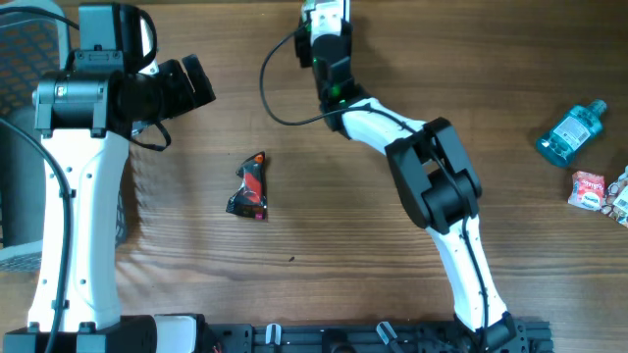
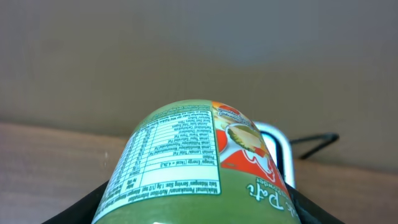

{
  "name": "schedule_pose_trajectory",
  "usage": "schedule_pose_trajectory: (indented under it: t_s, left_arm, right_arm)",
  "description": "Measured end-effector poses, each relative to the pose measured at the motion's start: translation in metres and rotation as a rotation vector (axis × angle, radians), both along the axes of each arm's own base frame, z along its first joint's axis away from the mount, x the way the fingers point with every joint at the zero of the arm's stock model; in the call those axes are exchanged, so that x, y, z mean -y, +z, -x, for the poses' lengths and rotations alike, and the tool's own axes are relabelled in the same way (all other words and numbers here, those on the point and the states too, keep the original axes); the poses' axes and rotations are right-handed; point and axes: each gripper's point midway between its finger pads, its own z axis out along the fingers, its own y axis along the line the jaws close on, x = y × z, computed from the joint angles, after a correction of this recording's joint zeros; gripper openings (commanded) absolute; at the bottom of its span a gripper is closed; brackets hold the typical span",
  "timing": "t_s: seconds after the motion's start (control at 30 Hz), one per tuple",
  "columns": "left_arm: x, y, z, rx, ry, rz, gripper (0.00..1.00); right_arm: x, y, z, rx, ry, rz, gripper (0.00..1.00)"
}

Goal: Scan the item barcode
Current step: 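Hold the jar label up against the white scanner with the right gripper, then carry the jar right and release it near the Listerine bottle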

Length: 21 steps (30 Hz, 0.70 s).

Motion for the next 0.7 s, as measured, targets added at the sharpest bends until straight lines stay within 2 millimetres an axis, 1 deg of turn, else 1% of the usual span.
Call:
schedule_pose_trajectory:
  t_s: [0.07, 0.1, 0.13, 0.17, 0.2, 0.27, 0.3, 0.33, 0.37, 0.43, 0.47, 0.5, 0.57, 0.6, 0.63, 0.67, 0.7]
  left_arm:
    - [0.000, 0.000, 0.000, 0.000, 0.000, 0.000, 1.00]
    - [0.000, 0.000, 0.000, 0.000, 0.000, 0.000, 1.00]
    - [0.000, 0.000, 0.000, 0.000, 0.000, 0.000, 1.00]
    - [0.000, 0.000, 0.000, 0.000, 0.000, 0.000, 1.00]
    - [0.000, 0.000, 0.000, -0.001, 0.000, 0.000, 1.00]
    - [0.000, 0.000, 0.000, 0.000, 0.000, 0.000, 1.00]
    - [0.000, 0.000, 0.000, 0.000, 0.000, 0.000, 1.00]
    - [0.000, 0.000, 0.000, 0.001, 0.000, 0.000, 1.00]
    - [0.000, 0.000, 0.000, -0.001, 0.000, 0.000, 1.00]
    - [0.000, 0.000, 0.000, 0.000, 0.000, 0.000, 1.00]
    - [0.000, 0.000, 0.000, -0.001, 0.000, 0.000, 1.00]
    - [0.000, 0.000, 0.000, -0.001, 0.000, 0.000, 1.00]
    - [0.000, 0.000, 0.000, 0.000, 0.000, 0.000, 1.00]
    - [0.000, 0.000, 0.000, -0.001, 0.000, 0.000, 1.00]
    - [0.000, 0.000, 0.000, 0.000, 0.000, 0.000, 1.00]
    - [0.000, 0.000, 0.000, -0.001, 0.000, 0.000, 1.00]
    - [0.000, 0.000, 0.000, -0.001, 0.000, 0.000, 1.00]
  right_arm:
    - [-0.003, -0.004, 0.007, -0.049, -0.002, 0.045, 0.61]
    - [-0.002, -0.002, 0.010, -0.073, -0.004, 0.062, 0.61]
    - [0.001, 0.006, 0.013, -0.094, -0.010, 0.075, 0.61]
    - [0.007, 0.021, 0.018, -0.114, -0.025, 0.086, 0.61]
    - [0.012, 0.043, 0.020, -0.101, -0.035, 0.076, 0.62]
    - [0.029, 0.090, 0.031, -0.098, -0.076, 0.051, 0.62]
    - [0.040, 0.118, 0.039, -0.088, -0.100, 0.028, 0.61]
    - [0.052, 0.144, 0.048, -0.084, -0.126, 0.004, 0.59]
    - [0.066, 0.166, 0.059, -0.094, -0.153, -0.022, 0.59]
    - [0.099, 0.195, 0.084, -0.147, -0.221, -0.083, 0.59]
    - [0.126, 0.206, 0.102, -0.194, -0.282, -0.132, 0.59]
    - [0.145, 0.207, 0.115, -0.237, -0.334, -0.164, 0.59]
    - [0.185, 0.194, 0.137, -0.342, -0.458, -0.210, 0.60]
    - [0.201, 0.185, 0.147, -0.392, -0.509, -0.216, 0.60]
    - [0.226, 0.165, 0.162, -0.480, -0.599, -0.221, 0.59]
    - [0.246, 0.152, 0.172, -0.530, -0.672, -0.232, 0.59]
    - [0.262, 0.143, 0.176, -0.556, -0.726, -0.247, 0.59]
